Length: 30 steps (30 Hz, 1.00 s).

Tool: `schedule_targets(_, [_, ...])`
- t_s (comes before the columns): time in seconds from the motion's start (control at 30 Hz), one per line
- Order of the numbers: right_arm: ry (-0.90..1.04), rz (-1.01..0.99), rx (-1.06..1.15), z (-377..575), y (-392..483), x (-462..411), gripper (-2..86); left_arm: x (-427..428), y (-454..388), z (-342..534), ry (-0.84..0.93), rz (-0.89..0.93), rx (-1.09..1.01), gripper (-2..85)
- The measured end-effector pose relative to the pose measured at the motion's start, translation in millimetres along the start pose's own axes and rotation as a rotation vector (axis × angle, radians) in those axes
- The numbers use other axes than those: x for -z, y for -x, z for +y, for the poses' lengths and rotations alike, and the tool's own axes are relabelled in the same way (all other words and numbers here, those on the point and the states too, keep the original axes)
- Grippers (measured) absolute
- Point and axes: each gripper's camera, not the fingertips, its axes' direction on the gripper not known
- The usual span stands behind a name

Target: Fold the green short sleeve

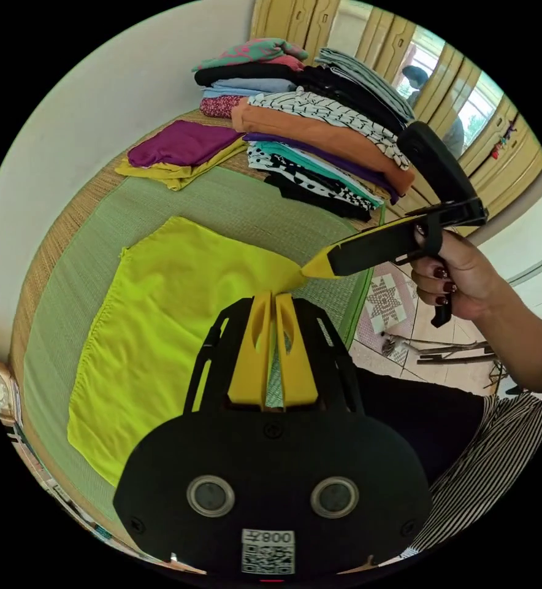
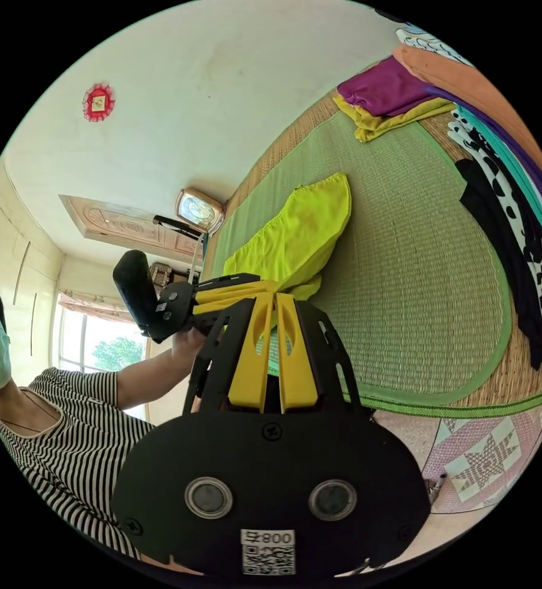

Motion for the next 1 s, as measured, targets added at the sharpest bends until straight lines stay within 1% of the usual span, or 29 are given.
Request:
schedule_targets(0.07, [-0.032,-0.012,-0.016,-4,-10,10,1.3,4,17,9,-0.073,0.087,0.118,1.5])
schedule_targets(0.17, [-0.069,-0.070,-0.080,-18,-38,17,2.7,1,35,21,-0.137,0.190,0.226,1.2])
schedule_targets(0.23, [-0.093,-0.128,-0.126,-35,-58,15,4.8,-2,41,25,-0.159,0.225,0.267,1.1])
schedule_targets(0.37, [-0.099,-0.181,-0.196,-69,-82,3,7.8,-12,48,29,-0.193,0.269,0.322,0.9])
schedule_targets(0.43, [-0.095,-0.231,-0.243,-90,-97,-8,8.7,-16,49,28,-0.200,0.282,0.334,0.9])
schedule_targets(0.57, [-0.096,-0.245,-0.286,-118,-111,-19,9.3,-24,47,26,-0.201,0.289,0.328,0.9])
schedule_targets(1.0, [0.005,-0.154,-0.343,-190,-139,-64,8.7,-47,38,15,-0.193,0.334,0.293,1.0])
